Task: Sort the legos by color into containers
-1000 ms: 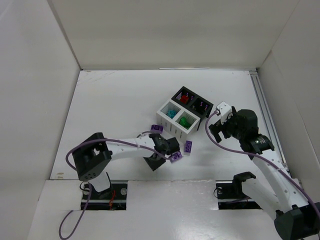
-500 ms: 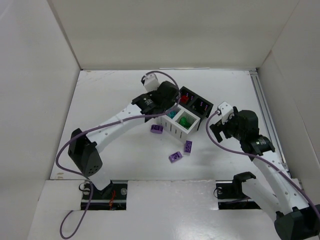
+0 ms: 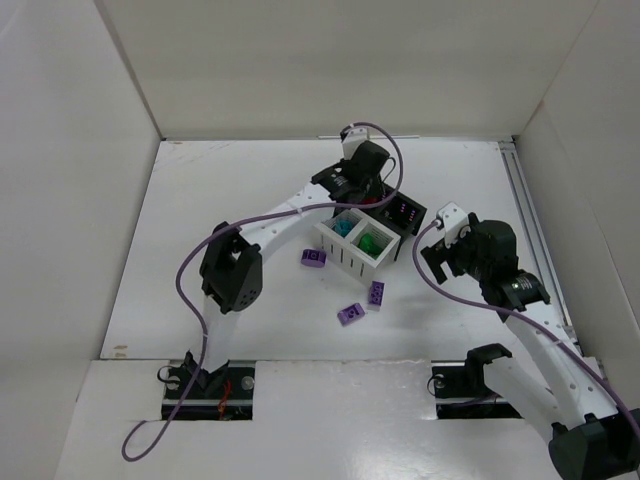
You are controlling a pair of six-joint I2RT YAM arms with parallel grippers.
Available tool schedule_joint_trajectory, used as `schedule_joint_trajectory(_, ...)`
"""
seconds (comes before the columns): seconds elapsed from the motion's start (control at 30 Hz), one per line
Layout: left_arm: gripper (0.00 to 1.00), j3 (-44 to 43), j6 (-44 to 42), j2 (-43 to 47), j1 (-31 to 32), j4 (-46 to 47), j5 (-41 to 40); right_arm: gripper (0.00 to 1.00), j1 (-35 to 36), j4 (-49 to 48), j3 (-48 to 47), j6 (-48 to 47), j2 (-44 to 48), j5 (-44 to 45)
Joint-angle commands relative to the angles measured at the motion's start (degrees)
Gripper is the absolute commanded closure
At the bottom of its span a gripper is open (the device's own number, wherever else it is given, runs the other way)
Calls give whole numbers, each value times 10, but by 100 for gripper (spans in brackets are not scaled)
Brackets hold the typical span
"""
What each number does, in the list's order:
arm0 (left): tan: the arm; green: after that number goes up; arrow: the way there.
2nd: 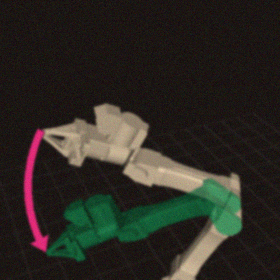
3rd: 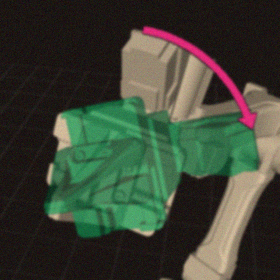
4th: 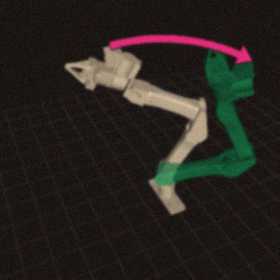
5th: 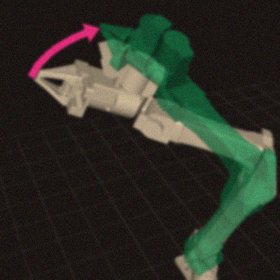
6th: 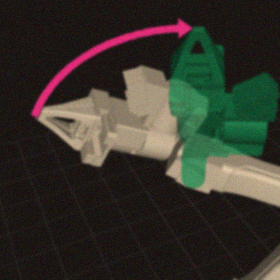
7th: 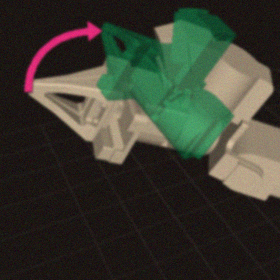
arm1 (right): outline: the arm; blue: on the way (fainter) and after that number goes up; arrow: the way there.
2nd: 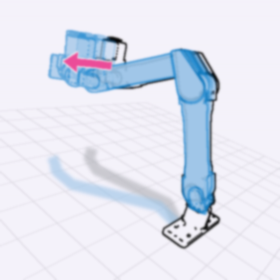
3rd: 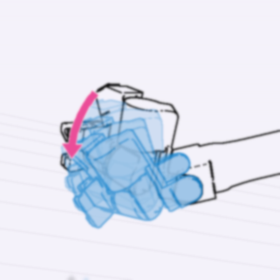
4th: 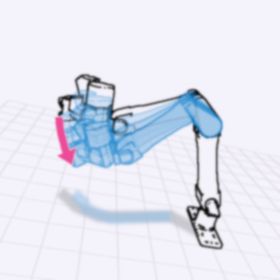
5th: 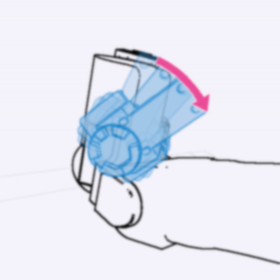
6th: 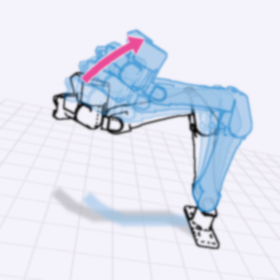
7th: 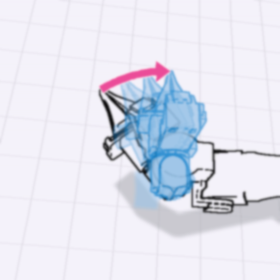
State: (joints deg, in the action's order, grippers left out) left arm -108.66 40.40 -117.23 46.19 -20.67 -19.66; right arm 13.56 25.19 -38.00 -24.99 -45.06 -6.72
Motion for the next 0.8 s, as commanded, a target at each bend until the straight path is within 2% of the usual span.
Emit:
schedule_joint_trajectory(0.0, 67, -12, -23, 17, -12, -10, 8, 0, 0, -12, -8, 11, 1, 7)
schedule_joint_trajectory(0.07, 49, -3, -23, 30, -12, 3, 22, 0, 0, -12, -8, 11, 1, 7)
schedule_joint_trajectory(0.13, 39, 13, -30, 47, -12, 11, 30, 0, 0, -12, -8, 11, 1, 0)
schedule_joint_trajectory(0.23, 30, 41, -45, 71, -12, 30, 36, 0, 0, -12, -8, 6, 1, -6)
schedule_joint_trajectory(0.3, 29, 59, -56, 103, -12, 37, 54, 0, 0, -12, -2, 6, 8, -31)
schedule_joint_trajectory(0.4, 24, 128, -56, 172, -7, 63, 69, 0, 14, -26, 15, 0, 15, -56)
schedule_joint_trajectory(0.47, 16, 209, -56, 220, 7, 83, 64, 0, 51, -39, 32, 14, 20, -56)
schedule_joint_trajectory(0.5, 4, 237, -49, 273, 14, 96, 47, 0, 69, -44, 38, 21, 20, -36)
schedule_joint_trajectory(0.53, 0, 265, -39, 301, 31, 102, 40, 0, 110, -65, 45, 31, 25, -25)
schedule_joint_trajectory(0.57, 0, 320, -31, 327, 39, 102, 30, 0, 134, -79, 63, 48, 32, -13)
schedule_joint_trajectory(0.6, 0, 346, -21, 376, 46, 109, 13, 0, 158, -92, 73, 60, 32, 2)
schedule_joint_trajectory(0.67, 0, 395, 18, 421, 57, 109, 7, 0, 230, -137, 104, 95, 32, 49)
schedule_joint_trajectory(0.77, 0, 490, 56, 497, 73, 104, 7, 0, 297, -212, 138, 136, 32, 105)
